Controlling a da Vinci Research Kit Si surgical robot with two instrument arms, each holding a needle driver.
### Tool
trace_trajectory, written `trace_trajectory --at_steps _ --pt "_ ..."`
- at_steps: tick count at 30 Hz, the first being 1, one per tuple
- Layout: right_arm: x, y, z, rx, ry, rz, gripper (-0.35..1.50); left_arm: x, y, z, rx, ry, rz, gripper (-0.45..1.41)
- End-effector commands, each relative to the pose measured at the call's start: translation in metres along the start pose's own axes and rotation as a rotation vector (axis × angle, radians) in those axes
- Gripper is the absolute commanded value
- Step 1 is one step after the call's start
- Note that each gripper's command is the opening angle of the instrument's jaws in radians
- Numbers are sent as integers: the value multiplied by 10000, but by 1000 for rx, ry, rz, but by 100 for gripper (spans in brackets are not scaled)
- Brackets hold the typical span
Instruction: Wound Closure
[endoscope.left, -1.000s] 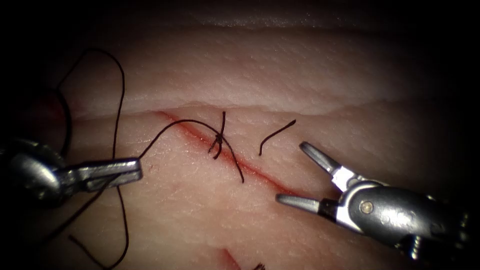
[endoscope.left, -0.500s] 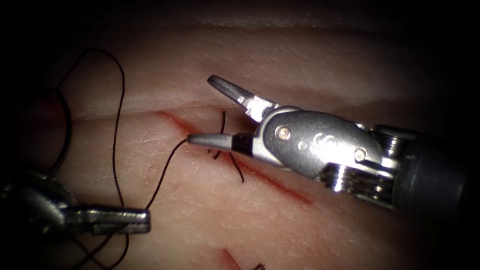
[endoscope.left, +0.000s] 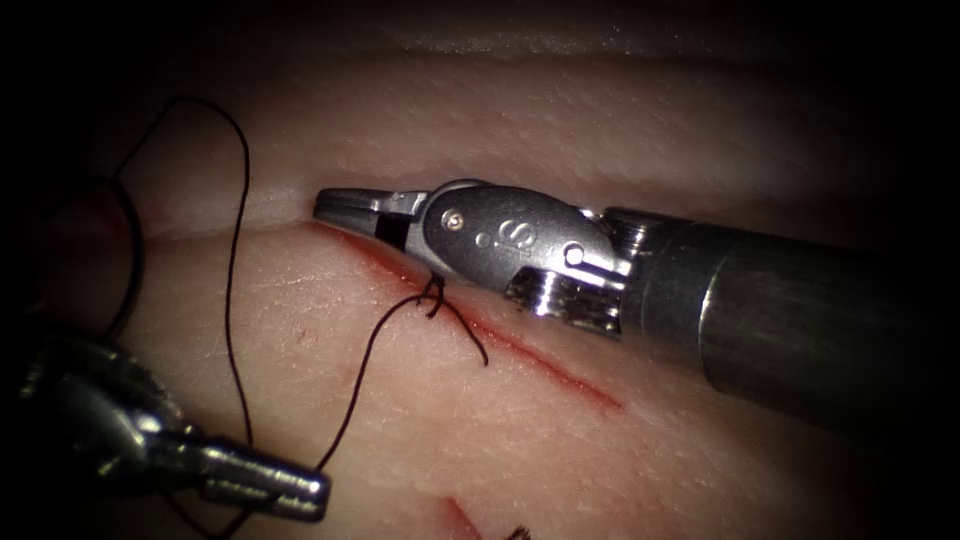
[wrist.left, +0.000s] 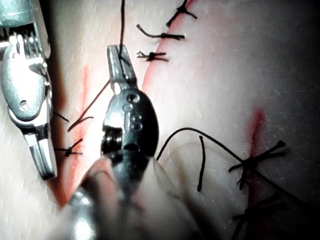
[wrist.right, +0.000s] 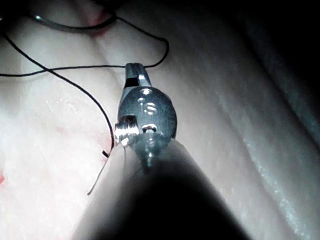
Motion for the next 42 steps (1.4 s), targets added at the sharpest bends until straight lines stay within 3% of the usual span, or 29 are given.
trace_trajectory --at_steps 1,4,12,18,26,32,38,40,42 --pt "-10 -3 11 25 -5 2 -35 -6 -13 2 12 20 13 -45" --pt "-17 -13 15 58 -7 15 -35 -11 -28 -5 38 53 16 -45" --pt "-23 -34 16 136 32 37 -35 -44 -60 -13 145 34 21 -45" --pt "-26 -43 -1 173 77 53 -35 -91 -81 -18 225 -63 27 -45" --pt "-27 -46 -16 176 139 70 -35 -142 -76 -23 264 -139 42 -45" --pt "-20 -48 -16 174 219 79 -35 -177 -68 -10 283 -177 12 -45" --pt "-14 -42 -16 149 272 94 -35 -180 -67 -8 286 -161 0 -45" --pt "-11 -39 -15 123 320 105 -5 -178 -69 -9 287 -151 -1 -45" --pt "-10 -39 -16 107 362 111 12 -178 -69 -10 289 -145 -6 -45"
